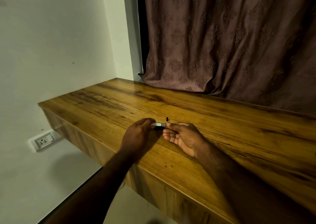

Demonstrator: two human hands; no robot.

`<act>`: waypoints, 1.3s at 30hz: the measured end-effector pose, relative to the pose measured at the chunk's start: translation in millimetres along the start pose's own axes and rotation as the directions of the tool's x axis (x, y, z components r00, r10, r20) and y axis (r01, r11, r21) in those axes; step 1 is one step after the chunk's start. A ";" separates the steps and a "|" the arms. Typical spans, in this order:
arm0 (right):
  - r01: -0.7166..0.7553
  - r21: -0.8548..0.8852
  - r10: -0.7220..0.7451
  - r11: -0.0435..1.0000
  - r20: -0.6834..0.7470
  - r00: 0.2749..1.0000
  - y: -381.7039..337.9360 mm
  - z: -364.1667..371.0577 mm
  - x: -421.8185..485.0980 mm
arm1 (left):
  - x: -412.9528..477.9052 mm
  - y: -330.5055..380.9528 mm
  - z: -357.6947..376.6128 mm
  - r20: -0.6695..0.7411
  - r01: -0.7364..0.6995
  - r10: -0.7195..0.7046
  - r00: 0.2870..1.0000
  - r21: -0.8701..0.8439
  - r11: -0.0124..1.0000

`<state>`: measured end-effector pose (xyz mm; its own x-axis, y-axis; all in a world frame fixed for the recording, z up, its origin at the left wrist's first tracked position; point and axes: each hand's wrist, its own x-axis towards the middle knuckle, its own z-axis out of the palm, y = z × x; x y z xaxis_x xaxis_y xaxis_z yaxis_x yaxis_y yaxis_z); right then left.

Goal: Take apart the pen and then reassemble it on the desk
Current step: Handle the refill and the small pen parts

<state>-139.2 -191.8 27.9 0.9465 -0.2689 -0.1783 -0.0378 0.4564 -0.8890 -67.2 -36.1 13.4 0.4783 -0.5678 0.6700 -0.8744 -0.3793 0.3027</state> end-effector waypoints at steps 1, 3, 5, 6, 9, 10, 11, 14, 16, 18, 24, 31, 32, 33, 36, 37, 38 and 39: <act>0.003 -0.007 -0.003 1.000 0.000 1.000 0.6 -0.4 0.0 | 0.0 -0.3 0.0 -0.003 0.007 -0.007 1.000 -0.002 1.000; 0.004 -0.023 -0.004 1.000 0.002 1.000 1.5 0.1 -0.2 | 0.2 -1.5 0.6 0.002 0.018 -0.018 1.000 0.006 1.000; 0.000 -0.012 0.000 1.000 -0.005 1.000 1.9 1.4 0.3 | 0.3 -4.6 1.8 0.006 0.021 -0.021 1.000 0.040 0.999; -0.001 0.003 0.001 1.000 -0.012 1.000 2.0 1.9 0.5 | 0.4 -6.9 2.7 0.012 0.018 -0.019 1.000 0.064 0.998; -0.003 0.014 0.003 1.000 -0.019 1.000 2.0 1.4 1.5 | -0.4 -15.2 7.1 0.027 -0.006 0.002 1.000 0.139 0.990; -0.006 0.003 0.007 1.000 -0.019 1.000 2.4 1.1 1.7 | -0.9 -16.8 8.1 0.028 -0.011 0.007 1.000 0.157 0.987; -0.011 -0.007 0.010 1.000 -0.018 1.000 2.9 0.7 1.8 | -1.3 -17.8 9.1 0.028 -0.017 0.013 1.000 0.170 0.985; -0.027 -0.016 0.027 0.999 -0.021 0.999 4.6 1.7 1.6 | -0.3 -15.0 9.2 0.034 -0.032 0.026 0.999 0.188 0.982; -0.043 -0.017 0.043 0.999 -0.025 0.999 5.4 2.7 1.7 | 0.6 -14.1 9.4 0.052 -0.064 0.055 0.997 0.200 0.978; -0.055 -0.014 0.055 0.998 -0.027 0.998 6.0 2.8 2.8 | 1.4 -14.6 9.9 0.076 -0.084 0.069 0.995 0.212 0.974; -0.069 -0.006 0.069 0.998 -0.019 0.997 6.0 1.4 3.6 | 2.3 -16.4 11.7 0.084 -0.043 0.027 0.996 0.186 0.982; -0.060 0.019 0.060 0.998 -0.011 0.998 4.8 1.3 1.8 | 1.9 -18.4 12.8 0.064 0.030 -0.040 0.997 0.145 0.989; -0.055 0.029 0.055 0.998 -0.008 0.998 4.7 1.3 1.8 | 2.0 -19.0 12.8 0.061 0.041 -0.050 0.997 0.139 0.989; -0.049 0.038 0.049 0.998 -0.006 0.999 4.5 1.2 1.8 | 2.3 -19.0 12.7 0.061 0.050 -0.059 0.996 0.134 0.990; -0.034 0.052 0.035 0.998 -0.009 0.999 3.7 1.8 1.7 | 2.7 -14.3 9.8 0.056 0.069 -0.076 0.996 0.110 0.991; -0.031 0.048 0.032 0.998 -0.011 0.999 3.4 1.9 1.4 | 2.6 -12.1 8.7 0.057 0.069 -0.075 0.996 0.102 0.992; -0.029 0.045 0.029 0.999 -0.011 1.000 3.1 1.9 1.0 | 2.3 -10.0 7.7 0.056 0.067 -0.073 0.996 0.098 0.993; -0.027 0.044 0.028 0.999 -0.010 1.000 2.9 1.6 1.1 | 2.3 -8.5 6.8 0.053 0.067 -0.072 0.996 0.093 0.993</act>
<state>-137.7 -189.4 25.8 0.9417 -0.2650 -0.2071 -0.0492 0.5007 -0.8642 -58.1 -39.1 7.8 0.5441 -0.5771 0.6091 -0.8287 -0.4831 0.2825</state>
